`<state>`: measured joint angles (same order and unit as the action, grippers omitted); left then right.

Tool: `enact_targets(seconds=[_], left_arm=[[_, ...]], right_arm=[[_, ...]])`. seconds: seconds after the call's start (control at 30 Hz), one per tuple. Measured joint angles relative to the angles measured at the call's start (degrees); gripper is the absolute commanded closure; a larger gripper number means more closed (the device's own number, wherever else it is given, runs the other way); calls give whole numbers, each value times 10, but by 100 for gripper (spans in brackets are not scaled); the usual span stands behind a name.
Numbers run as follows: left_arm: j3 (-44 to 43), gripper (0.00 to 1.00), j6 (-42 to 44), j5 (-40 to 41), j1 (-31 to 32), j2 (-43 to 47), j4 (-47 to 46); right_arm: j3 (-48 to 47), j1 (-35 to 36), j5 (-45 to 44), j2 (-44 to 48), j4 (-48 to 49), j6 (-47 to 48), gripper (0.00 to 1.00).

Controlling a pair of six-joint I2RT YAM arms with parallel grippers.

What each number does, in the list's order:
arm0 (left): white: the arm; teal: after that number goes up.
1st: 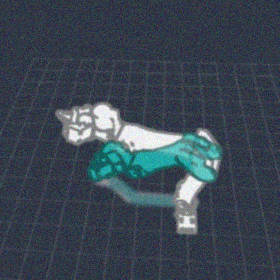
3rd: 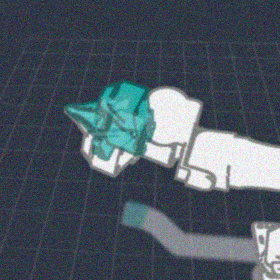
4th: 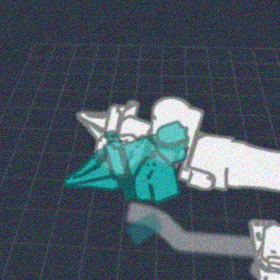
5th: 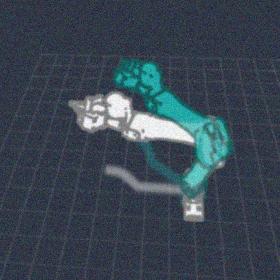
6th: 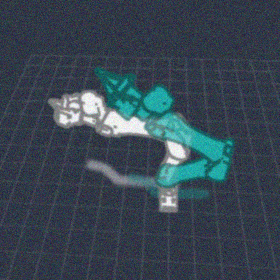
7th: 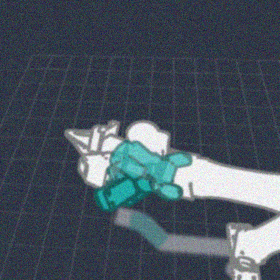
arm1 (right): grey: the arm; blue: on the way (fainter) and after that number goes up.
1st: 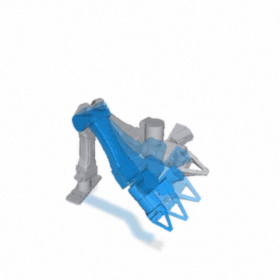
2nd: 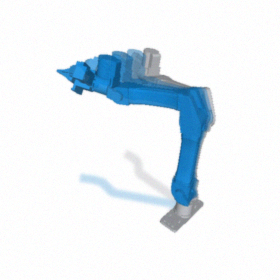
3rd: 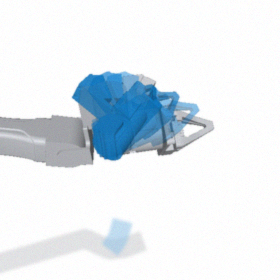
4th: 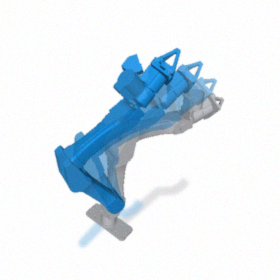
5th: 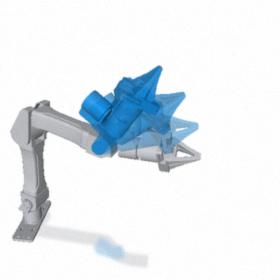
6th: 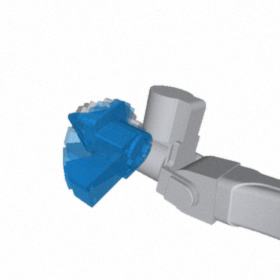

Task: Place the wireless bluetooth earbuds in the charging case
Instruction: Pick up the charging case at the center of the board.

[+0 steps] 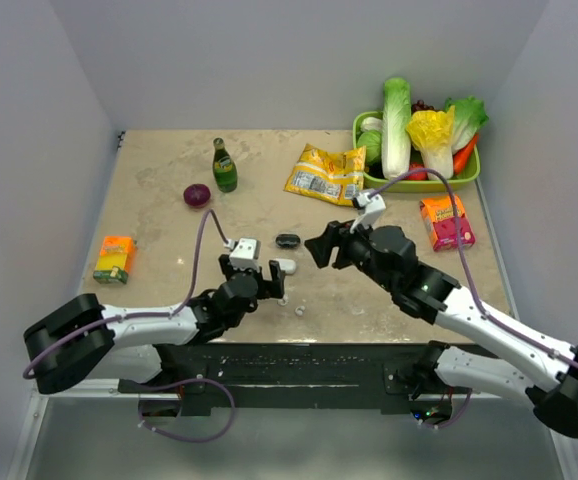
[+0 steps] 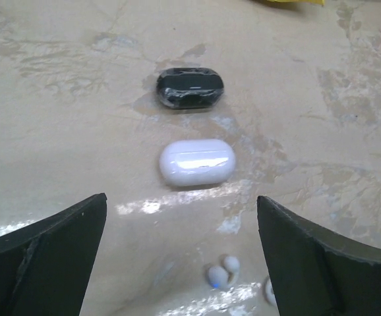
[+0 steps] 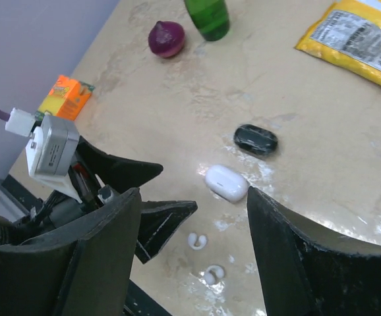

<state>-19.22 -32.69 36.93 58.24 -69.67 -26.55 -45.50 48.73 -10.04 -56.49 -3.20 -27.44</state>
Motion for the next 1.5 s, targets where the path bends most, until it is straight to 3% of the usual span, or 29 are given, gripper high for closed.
enact_targets(seconds=[0.37, 0.67, 0.9, 1.5], left_arm=[[-173, 0, -47, -39, 0, -146, 65], [-318, 0, -103, -7, 0, -262, 253], [-327, 0, -127, 12, 0, -269, 321], [-328, 5, -126, -4, -24, -315, 322]], right_arm=[[47, 0, -66, 88, -85, 0, 30], [47, 0, -79, 140, -110, 0, 30], [47, 0, -85, 153, -128, 0, 30], [47, 0, -90, 169, -150, -1, 30]])
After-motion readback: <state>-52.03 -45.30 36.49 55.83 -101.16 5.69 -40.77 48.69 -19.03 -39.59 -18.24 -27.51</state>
